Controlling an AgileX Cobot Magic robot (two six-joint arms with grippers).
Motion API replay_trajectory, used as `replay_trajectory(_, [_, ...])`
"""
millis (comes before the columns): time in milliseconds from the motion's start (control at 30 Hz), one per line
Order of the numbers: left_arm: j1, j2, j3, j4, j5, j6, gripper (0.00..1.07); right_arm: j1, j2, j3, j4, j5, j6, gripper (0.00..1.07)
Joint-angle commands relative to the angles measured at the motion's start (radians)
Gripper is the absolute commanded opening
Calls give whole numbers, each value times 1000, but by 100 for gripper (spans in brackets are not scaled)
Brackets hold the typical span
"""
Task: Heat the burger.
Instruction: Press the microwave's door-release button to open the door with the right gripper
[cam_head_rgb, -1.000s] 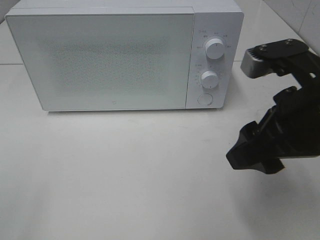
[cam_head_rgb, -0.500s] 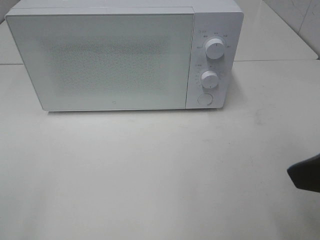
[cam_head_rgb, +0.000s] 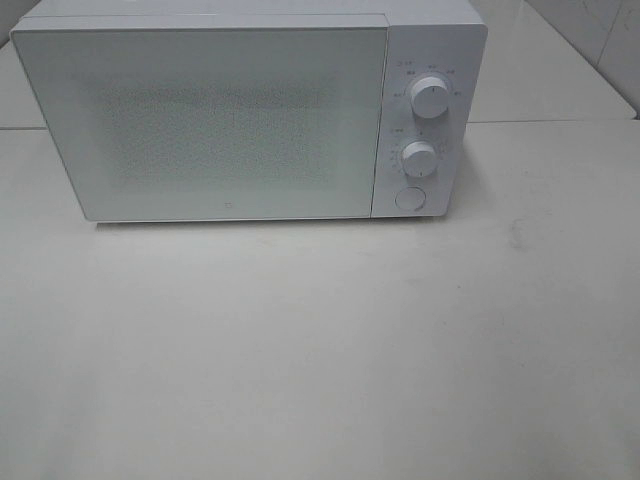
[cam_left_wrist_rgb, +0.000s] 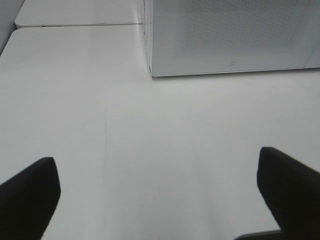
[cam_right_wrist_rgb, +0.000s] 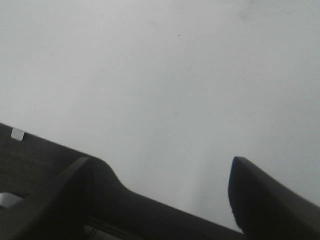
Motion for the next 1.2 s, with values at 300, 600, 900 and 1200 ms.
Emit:
replay_trajectory(300, [2,-21,3,-4,0,-7,100,-162,-355,54,-50,26,-9,73])
replay_trajectory(600, [2,-20,3,-4,0,-7,100,-163,-451,54,-50,26,-10,73])
replay_trajectory(900, [2,-19,3,-3,0,-7,100,-163,-447,48,-50,19,-10,73])
replay_trajectory(1200, [2,-19,3,-3,0,-7,100,-163,-296,30,-44,-158,-10,73])
